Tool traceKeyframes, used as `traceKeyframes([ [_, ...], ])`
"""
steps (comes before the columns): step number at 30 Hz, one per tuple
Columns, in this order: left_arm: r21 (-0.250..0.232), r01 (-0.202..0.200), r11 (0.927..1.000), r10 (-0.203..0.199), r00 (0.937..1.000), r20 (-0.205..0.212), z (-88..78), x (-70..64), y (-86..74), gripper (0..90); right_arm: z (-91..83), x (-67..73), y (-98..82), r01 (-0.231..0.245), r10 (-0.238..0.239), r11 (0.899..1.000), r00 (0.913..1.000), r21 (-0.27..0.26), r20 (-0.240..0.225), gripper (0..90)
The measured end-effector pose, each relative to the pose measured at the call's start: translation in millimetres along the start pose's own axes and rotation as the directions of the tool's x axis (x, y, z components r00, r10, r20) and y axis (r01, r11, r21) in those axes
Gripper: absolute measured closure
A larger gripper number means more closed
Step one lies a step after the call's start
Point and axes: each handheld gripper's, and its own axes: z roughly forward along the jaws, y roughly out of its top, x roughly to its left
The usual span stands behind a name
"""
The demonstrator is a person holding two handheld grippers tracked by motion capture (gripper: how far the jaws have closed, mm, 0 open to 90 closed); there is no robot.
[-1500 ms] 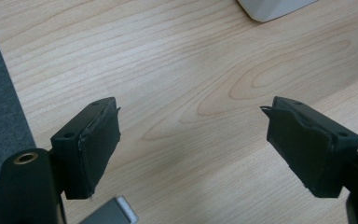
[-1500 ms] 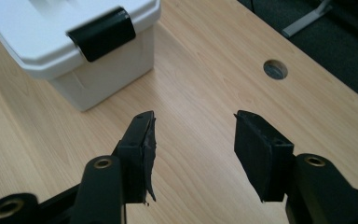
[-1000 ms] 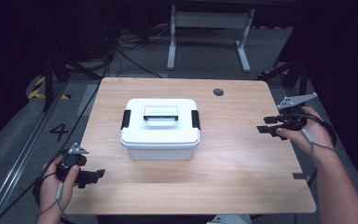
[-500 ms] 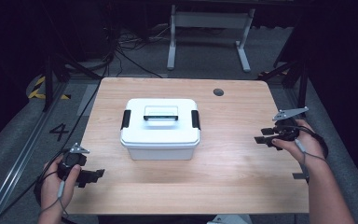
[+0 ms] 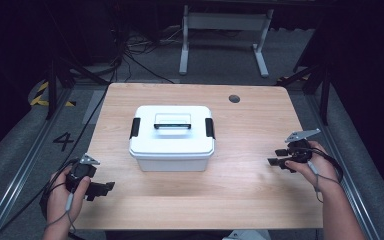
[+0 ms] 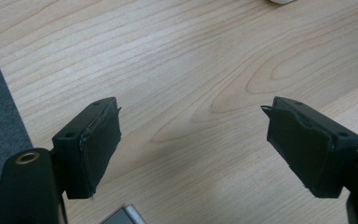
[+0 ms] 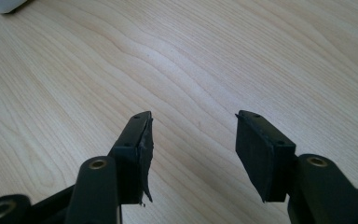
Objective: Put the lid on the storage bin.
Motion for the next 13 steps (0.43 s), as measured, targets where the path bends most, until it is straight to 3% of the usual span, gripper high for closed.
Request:
traceKeyframes([
  [13,0.003,-0.022,0.9998,0.022,0.9997,0.007,4.9,0.5,10.9,17.5,10.1,10.7,-15.2,0.007,-0.009,0.997,0.9994,0.080,0.033,46.5],
])
